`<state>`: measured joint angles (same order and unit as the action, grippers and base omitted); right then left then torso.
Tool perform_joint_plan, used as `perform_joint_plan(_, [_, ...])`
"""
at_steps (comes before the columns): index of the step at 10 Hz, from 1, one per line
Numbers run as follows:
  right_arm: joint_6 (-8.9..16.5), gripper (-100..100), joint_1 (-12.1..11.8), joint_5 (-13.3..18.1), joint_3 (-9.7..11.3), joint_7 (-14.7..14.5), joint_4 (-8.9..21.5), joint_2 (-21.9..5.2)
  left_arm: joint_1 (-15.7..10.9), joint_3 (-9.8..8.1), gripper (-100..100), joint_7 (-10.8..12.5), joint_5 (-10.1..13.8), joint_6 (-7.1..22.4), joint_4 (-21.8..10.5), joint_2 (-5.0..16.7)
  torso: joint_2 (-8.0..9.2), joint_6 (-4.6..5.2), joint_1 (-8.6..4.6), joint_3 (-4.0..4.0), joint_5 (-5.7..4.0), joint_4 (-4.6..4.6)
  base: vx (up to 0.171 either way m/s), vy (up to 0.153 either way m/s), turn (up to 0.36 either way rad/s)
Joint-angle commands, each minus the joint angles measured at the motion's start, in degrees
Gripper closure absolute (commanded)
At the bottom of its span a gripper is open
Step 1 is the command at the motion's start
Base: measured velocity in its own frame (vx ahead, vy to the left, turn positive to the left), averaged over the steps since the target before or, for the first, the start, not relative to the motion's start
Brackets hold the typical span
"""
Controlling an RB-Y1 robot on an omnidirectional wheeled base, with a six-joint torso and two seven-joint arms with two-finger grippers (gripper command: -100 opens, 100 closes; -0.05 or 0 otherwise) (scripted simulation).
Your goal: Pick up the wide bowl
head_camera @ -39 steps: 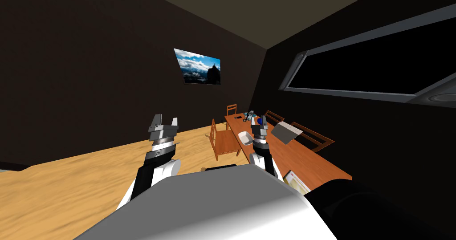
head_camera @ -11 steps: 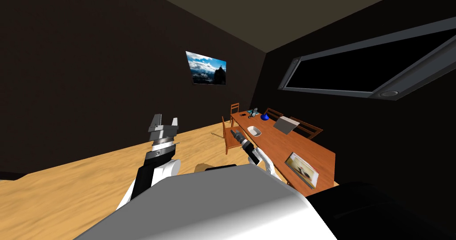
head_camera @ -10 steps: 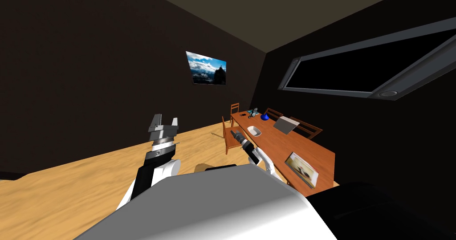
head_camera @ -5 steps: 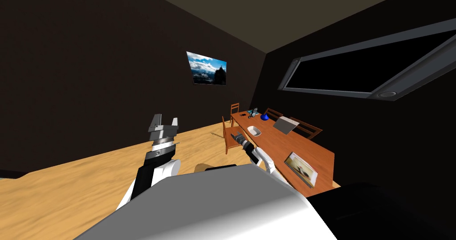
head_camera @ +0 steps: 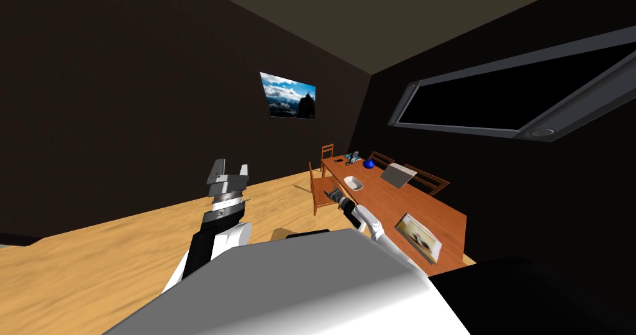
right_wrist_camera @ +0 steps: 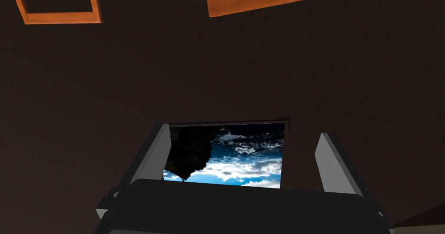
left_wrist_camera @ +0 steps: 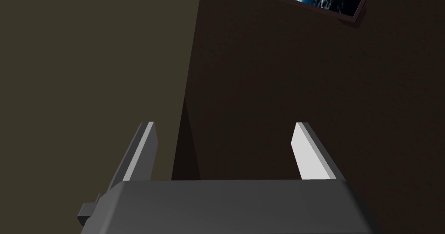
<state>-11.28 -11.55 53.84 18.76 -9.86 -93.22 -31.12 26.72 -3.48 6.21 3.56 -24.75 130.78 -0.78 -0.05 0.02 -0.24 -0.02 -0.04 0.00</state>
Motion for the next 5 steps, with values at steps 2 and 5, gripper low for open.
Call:
perform_joint_plan(2, [1.0,-100,0.8,4.3,0.6,-2.1,2.1,-1.8,0.0,0.0,0,0.0,0.0,0.0,0.0,0.0,-0.02,-0.01,-0.05,-0.01,-0.01,0.0,0.007,-0.061,0.019])
perform_joint_plan(5, [2.4,-100,2.4,9.5,1.7,-6.1,6.4,-4.1,0.0,0.0,0,0.0,0.0,0.0,0.0,0.0,-0.01,0.0,-0.07,0.0,-0.02,0.0,0.001,-0.073,0.027])
